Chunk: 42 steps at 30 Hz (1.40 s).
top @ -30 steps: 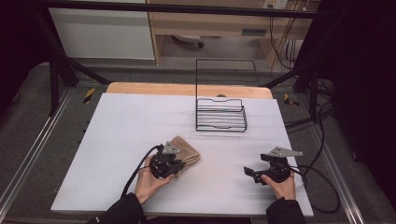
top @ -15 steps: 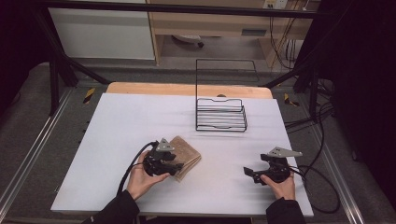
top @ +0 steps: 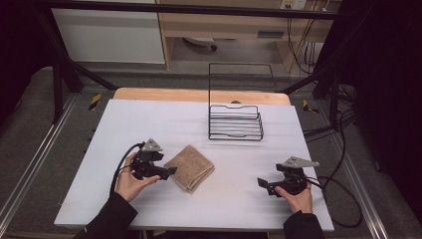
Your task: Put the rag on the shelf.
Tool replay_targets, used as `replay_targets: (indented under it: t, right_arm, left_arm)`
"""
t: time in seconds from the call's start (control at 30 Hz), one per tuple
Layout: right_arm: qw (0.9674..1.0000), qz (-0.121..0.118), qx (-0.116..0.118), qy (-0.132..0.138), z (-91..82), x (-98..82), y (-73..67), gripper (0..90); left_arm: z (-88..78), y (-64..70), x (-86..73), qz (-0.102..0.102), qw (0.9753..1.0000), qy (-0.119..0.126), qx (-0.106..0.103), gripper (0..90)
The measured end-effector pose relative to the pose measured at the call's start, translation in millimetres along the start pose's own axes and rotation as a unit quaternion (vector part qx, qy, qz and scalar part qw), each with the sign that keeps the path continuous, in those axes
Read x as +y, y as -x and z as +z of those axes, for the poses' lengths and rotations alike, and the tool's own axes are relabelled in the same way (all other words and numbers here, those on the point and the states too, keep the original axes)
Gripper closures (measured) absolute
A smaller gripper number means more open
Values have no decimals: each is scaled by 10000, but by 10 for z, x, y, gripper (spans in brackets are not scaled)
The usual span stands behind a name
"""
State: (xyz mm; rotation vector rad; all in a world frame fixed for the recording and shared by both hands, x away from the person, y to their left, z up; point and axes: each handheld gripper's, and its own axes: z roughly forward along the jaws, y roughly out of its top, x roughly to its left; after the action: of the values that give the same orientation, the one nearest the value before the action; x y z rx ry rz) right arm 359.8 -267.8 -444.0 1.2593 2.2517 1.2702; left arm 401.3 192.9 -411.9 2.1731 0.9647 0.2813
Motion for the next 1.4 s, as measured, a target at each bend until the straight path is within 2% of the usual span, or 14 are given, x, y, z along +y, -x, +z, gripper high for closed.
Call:
replay_targets:
  t: [0.17, 0.27, 0.43, 0.63, 0.67, 0.83, 0.97, 1.1, 1.27, 1.4]
  right_arm:
    - [10000, -46, 4, 37, 39, 37, -48, 5]
    - [9999, -103, -27, 53, 78, 80, -98, 5]
    - [9998, -154, -66, 75, 192, 186, -235, 10]
    - [9998, -208, -1, 7, 401, 340, -463, 36]
    - [9997, -227, 18, -18, 442, 366, -500, 41]
    - [9996, -232, 58, -176, 646, 484, -673, 109]
    - [9996, -169, 144, -178, 831, 573, -799, 182]
    - [9995, -137, 103, -256, 1016, 624, -908, 268]
    - [9995, -65, 56, -310, 1155, 644, -966, 348]
    - [9993, 114, 22, -345, 1261, 649, -1001, 461]
  left_arm:
    - [45, -170, -66, -220, 9996, -115, 135, 246]
    - [86, -210, -94, -308, 9992, -156, 216, 302]
    - [144, -242, -110, -468, 9988, -118, 109, 443]
    - [183, -244, -106, -512, 9986, -106, -110, 603]
    - [196, -231, -105, -494, 9985, -124, -195, 623]
    - [228, -211, -107, -407, 9985, -246, -273, 694]
    - [234, -194, -111, -378, 9983, -288, -338, 731]
    - [236, -183, -114, -335, 9982, -330, -366, 751]
    - [245, -172, -119, -343, 9979, -358, -416, 768]
    - [255, -161, -122, -305, 9979, -376, -436, 774]
